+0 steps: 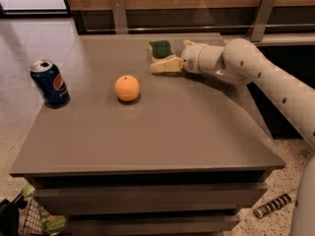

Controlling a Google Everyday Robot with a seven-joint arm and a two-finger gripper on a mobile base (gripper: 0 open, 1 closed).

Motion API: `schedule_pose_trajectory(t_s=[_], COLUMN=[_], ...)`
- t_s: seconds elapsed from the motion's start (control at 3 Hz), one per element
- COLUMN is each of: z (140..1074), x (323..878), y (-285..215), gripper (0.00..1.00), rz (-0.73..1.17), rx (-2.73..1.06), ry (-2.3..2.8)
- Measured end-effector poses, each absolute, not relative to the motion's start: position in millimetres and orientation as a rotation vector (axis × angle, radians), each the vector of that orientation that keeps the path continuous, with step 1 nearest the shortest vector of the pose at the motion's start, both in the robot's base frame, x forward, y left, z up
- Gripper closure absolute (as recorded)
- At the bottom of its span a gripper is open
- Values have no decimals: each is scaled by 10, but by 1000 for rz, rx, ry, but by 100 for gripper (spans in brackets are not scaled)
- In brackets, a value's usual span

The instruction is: Move sponge near pepsi can

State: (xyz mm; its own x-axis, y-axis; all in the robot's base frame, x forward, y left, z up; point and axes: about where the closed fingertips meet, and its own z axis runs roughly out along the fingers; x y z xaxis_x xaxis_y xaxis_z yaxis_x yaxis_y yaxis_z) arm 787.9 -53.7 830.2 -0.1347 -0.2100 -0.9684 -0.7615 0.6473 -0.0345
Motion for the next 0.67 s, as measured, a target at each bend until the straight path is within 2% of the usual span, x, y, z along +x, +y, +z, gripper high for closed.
schedule_pose_trajectory(t_s=[0.33,0.67], z=[8200,8187], x=[7985,7988], y=[-433,-399], gripper=[14,37], rz=[604,608], rx=[-775,-777], ry=[1653,1652])
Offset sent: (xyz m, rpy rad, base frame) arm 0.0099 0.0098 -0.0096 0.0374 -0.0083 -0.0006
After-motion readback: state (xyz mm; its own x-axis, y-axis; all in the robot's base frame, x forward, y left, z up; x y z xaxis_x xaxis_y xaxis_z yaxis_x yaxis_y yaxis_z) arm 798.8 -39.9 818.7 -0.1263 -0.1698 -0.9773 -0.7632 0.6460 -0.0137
